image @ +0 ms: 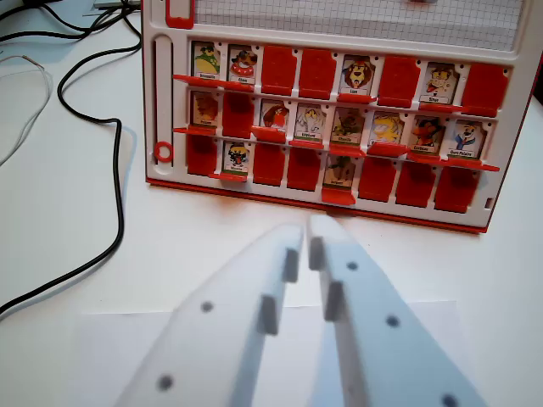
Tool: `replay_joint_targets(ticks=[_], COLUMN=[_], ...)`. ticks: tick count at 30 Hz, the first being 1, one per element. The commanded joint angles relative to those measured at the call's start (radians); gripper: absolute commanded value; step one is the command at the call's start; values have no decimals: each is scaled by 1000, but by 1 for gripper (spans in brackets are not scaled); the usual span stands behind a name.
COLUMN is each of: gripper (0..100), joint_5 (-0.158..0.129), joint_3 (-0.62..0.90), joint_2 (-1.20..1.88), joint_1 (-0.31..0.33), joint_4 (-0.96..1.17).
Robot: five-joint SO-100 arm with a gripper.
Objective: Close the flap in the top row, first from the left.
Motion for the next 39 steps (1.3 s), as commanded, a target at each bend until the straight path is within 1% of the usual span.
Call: replay_joint_targets(ticks=[1, 19, 21, 36, 39], gripper=[0, 0, 0, 0, 0], joint_5=[3, 2, -2, 2, 14], joint_3=[-64, -57, -55, -48, -81], joint_2=[-2, -2, -2, -28, -81], joint_1=[-2, -2, -5, -31, -38], joint_4=[2, 0, 0, -54, -55])
